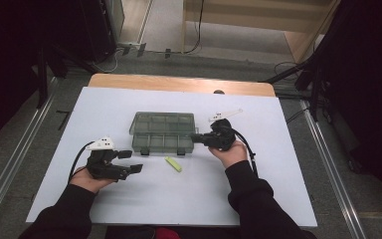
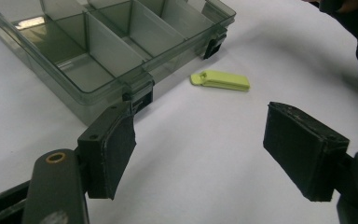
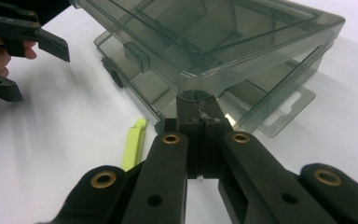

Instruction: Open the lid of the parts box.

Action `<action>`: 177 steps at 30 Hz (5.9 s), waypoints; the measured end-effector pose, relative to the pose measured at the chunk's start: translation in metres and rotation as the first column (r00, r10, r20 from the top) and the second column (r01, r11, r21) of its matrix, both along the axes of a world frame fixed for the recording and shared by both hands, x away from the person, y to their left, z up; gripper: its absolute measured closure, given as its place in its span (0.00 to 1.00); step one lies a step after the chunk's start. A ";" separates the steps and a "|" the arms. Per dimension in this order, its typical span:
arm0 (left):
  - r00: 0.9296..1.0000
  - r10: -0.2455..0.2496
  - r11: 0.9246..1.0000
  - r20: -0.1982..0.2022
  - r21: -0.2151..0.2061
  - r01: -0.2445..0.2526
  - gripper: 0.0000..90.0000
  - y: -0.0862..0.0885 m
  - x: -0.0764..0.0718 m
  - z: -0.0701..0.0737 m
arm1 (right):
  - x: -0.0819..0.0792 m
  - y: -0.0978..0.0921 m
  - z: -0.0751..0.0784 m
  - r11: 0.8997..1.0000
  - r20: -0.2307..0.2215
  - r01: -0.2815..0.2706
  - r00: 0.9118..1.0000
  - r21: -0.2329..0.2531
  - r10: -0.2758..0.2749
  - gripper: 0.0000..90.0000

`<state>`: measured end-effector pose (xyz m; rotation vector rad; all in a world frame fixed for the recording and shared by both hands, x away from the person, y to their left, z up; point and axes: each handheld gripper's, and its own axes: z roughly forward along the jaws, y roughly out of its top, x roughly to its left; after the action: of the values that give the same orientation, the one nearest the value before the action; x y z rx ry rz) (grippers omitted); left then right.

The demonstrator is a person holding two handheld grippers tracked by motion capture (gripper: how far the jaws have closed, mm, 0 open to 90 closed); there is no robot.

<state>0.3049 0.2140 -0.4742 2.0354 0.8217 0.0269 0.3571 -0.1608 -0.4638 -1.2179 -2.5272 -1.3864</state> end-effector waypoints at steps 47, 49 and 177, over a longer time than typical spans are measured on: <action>0.998 0.038 0.996 0.041 0.078 -0.041 0.30 0.019 0.060 0.022 | 0.013 0.002 0.015 1.000 -0.012 -0.023 1.000 0.006 0.023 1.00; 0.999 0.046 0.996 0.020 0.072 -0.048 0.30 0.020 0.063 0.021 | 0.013 0.002 0.015 1.000 -0.014 -0.023 1.000 0.007 0.023 1.00; 0.979 0.138 0.987 0.153 0.065 -0.149 0.65 -0.011 0.133 0.035 | 0.055 0.001 0.008 0.992 0.220 0.129 0.968 -0.013 -0.123 0.68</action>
<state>0.4382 0.2030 -0.4392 2.0134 0.8836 0.2917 0.4123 -0.1593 -0.4560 -1.3212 -2.6598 -1.6022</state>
